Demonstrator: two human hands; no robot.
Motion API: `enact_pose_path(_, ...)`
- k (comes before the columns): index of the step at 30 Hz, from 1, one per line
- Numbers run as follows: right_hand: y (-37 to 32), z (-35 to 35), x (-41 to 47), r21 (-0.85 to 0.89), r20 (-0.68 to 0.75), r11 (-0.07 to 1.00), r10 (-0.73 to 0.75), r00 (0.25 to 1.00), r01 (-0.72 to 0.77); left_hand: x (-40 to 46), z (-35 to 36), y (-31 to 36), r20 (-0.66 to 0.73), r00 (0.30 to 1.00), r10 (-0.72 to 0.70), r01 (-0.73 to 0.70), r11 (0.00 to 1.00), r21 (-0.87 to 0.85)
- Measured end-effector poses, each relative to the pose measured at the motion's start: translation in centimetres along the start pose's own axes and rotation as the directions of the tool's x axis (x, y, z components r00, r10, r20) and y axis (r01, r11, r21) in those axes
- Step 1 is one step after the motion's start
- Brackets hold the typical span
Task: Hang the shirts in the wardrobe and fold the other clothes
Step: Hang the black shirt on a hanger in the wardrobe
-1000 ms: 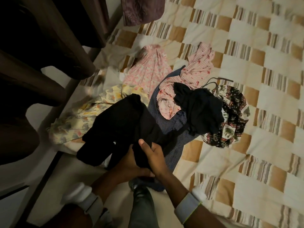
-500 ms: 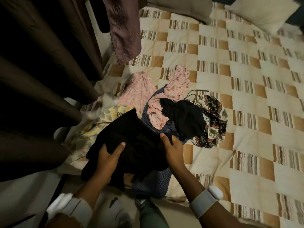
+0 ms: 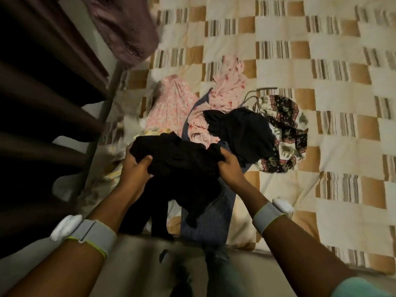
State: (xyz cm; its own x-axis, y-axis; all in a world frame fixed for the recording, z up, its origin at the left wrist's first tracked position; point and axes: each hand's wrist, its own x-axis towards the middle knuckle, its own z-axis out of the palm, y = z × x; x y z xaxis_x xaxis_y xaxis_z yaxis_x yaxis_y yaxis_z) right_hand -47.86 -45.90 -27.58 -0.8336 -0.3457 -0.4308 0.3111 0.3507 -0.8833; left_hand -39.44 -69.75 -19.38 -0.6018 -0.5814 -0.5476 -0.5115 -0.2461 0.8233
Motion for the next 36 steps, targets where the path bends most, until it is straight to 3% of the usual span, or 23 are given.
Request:
enact_pose_path(2,1.2,-1.8,2.0,-0.106,0.013,0.989,0.109,0.994,-0.107,1.8,0.8,-1.3,0.001,1.0,-0.028,0.027,0.991,0.135)
enact_pose_path(4,2.2,-4.7,4.3,-0.271,-0.123,0.94,0.181,0.976,-0.208,3.5,0.9,-3.5,-0.033,0.997,-0.072,0.078,0.972,0.223)
enact_pose_path(8,4.3,-10.6,10.0,-0.559,-0.407,0.794,-0.01,0.913,-0.24,3.9,2.0,-3.5,-0.176,0.977,-0.123,0.148,0.979,0.137)
enact_pose_path(10,5.0,-12.7,12.3,-0.621,-0.44,0.731,-0.027,0.897,-0.283,3.5,2.3,-3.2,-0.209,0.965,-0.158,0.19,0.971,0.144)
enact_pose_path(15,7.6,-13.9,15.8,-0.692,-0.389,0.605,0.147,0.91,-0.394,4.3,1.3,-4.3,-0.201,0.945,-0.257,0.293,0.94,0.173)
enact_pose_path(19,6.1,-10.2,13.0,-0.556,-0.344,0.788,0.07,0.936,-0.263,4.6,2.3,-4.7,-0.105,0.944,-0.313,0.326,0.933,0.152)
enact_pose_path(23,1.9,-4.5,6.3,-0.132,-0.204,0.986,0.071,0.976,-0.1,3.3,4.8,-4.1,-0.064,0.92,-0.387,0.392,0.896,0.208)
enact_pose_path(26,-1.3,-0.3,-0.4,0.056,-0.013,0.998,-0.014,1.0,0.015,1.3,6.1,-2.8,-0.015,0.887,-0.461,0.454,0.866,0.211)
enact_pose_path(28,-4.5,1.9,-4.8,0.102,0.113,0.994,-0.047,0.993,0.036,-1.9,5.7,-0.4,0.156,0.841,-0.518,0.504,0.855,0.127)
enact_pose_path(30,-6.1,2.8,-7.1,0.255,0.223,0.963,0.026,0.974,-0.084,-4.4,5.9,0.3,0.253,0.805,-0.537,0.537,0.84,0.072)
enact_pose_path(33,-9.2,2.6,-9.5,0.435,0.319,0.868,0.101,0.942,-0.24,-8.2,2.7,1.7,0.19,0.867,-0.46,0.483,0.87,-0.101)
enact_pose_path(36,-12.8,1.7,-10.6,0.33,0.403,0.922,0.058,0.913,-0.204,-10.6,-2.3,3.4,0.104,0.952,-0.286,0.303,0.922,-0.241)
